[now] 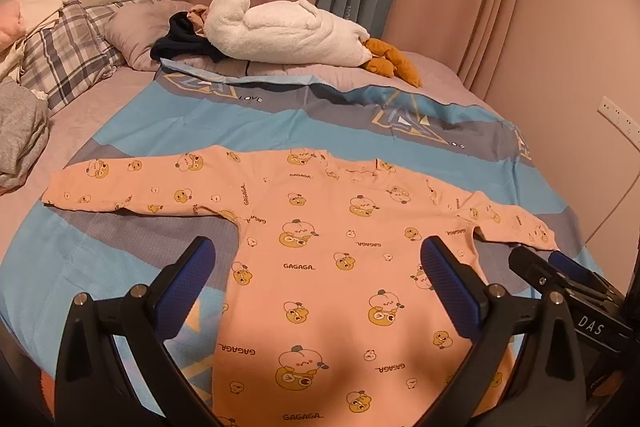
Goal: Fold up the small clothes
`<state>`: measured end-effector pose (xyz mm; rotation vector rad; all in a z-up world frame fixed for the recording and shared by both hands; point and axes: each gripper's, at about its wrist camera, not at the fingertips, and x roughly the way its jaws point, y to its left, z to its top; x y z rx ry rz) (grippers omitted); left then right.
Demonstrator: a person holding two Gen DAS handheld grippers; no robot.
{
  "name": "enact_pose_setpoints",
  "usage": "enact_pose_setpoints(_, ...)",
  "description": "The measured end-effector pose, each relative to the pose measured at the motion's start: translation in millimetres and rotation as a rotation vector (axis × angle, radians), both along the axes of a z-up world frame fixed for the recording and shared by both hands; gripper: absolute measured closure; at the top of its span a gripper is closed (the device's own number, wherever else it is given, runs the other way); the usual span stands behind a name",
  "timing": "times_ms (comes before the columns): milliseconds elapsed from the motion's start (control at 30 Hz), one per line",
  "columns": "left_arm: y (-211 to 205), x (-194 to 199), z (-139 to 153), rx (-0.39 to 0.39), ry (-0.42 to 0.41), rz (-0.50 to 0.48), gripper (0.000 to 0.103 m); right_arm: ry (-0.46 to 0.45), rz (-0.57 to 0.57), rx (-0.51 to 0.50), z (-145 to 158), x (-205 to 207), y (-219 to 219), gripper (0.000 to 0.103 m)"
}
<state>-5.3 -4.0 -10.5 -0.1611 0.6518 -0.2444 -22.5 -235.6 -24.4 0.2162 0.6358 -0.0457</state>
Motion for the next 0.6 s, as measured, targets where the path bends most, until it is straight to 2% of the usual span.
enact_pose_setpoints(133, 1, 3, -4, -0.04, 0.034, -0.028, 0.001, 0.0, -0.001, 0.012, -2, 1, -1, 0.001)
enact_pose_setpoints(367, -8, 3, -6, 0.056, 0.04, -0.016, 0.001, -0.012, 0.014, 0.038, -2, 0, -5, 0.001)
enact_pose_setpoints(600, -11, 4, -8, 0.095, 0.045, -0.018, 0.001, 0.005, 0.014, 0.043, -8, 3, -5, 0.001)
